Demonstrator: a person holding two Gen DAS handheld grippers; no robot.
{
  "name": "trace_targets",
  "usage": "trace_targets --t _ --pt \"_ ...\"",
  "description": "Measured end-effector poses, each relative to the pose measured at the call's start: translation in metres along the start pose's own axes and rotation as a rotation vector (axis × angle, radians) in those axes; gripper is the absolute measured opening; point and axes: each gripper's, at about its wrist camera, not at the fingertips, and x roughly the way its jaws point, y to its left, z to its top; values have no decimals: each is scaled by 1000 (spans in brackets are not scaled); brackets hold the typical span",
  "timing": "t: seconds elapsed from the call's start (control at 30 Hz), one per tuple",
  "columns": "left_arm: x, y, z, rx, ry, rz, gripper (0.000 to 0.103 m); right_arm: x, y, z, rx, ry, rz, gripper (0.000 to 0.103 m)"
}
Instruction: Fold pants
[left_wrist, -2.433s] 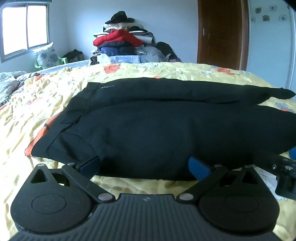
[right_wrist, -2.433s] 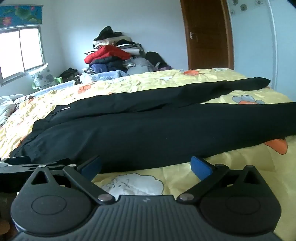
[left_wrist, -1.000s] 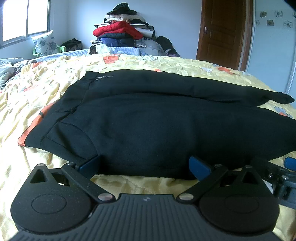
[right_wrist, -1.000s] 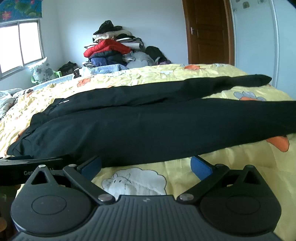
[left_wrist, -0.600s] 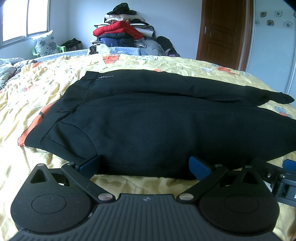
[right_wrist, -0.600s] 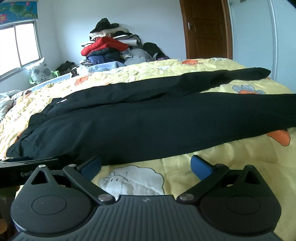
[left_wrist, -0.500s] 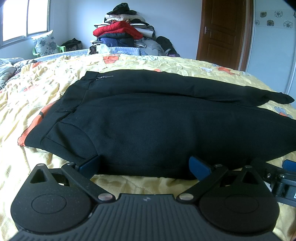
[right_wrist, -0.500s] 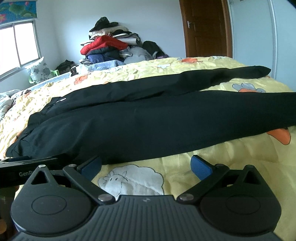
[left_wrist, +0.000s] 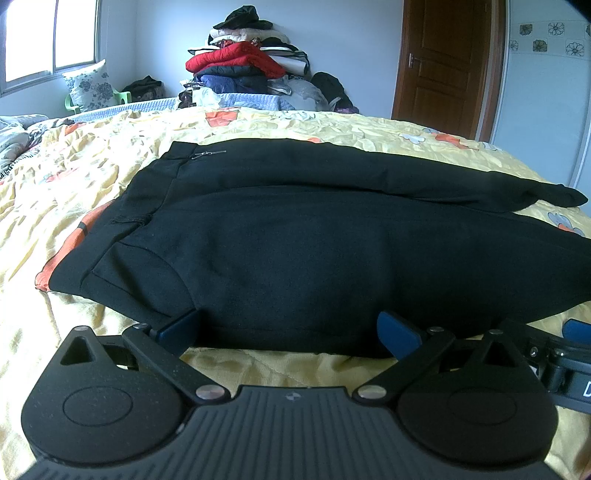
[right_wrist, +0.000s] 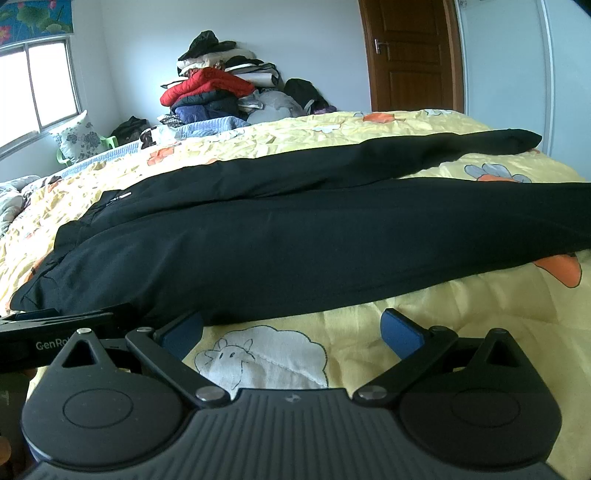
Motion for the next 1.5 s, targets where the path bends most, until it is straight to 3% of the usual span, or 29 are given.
trace_targets --t 0.4,0.53,0.73,0.8,0.97,1.2,1.27,1.43,1.5 --pt "-2 2 0 -13 -11 -18 103 1 2 2 -32 1 25 103" --pt "-12 15 6 -59 -33 -53 102 0 11 24 -161 -28 81 103" --pt "-12 34 28 -65 -41 4 102 3 30 80 -430 -226 154 103" --pt "-9 43 34 -70 -48 28 102 16 37 98 -503 -244 190 103" --pt "5 64 46 -95 -40 69 102 84 64 145 -635 -80 315 103" --pt "27 75 63 -108 -4 61 102 182 109 195 -735 25 469 102" --pt "30 76 69 -96 -4 62 102 210 123 203 -766 43 471 97" --pt "43 87 86 -84 11 68 102 285 140 221 -743 215 523 71" --pt "49 94 95 -88 15 74 102 309 141 224 -732 270 525 67"
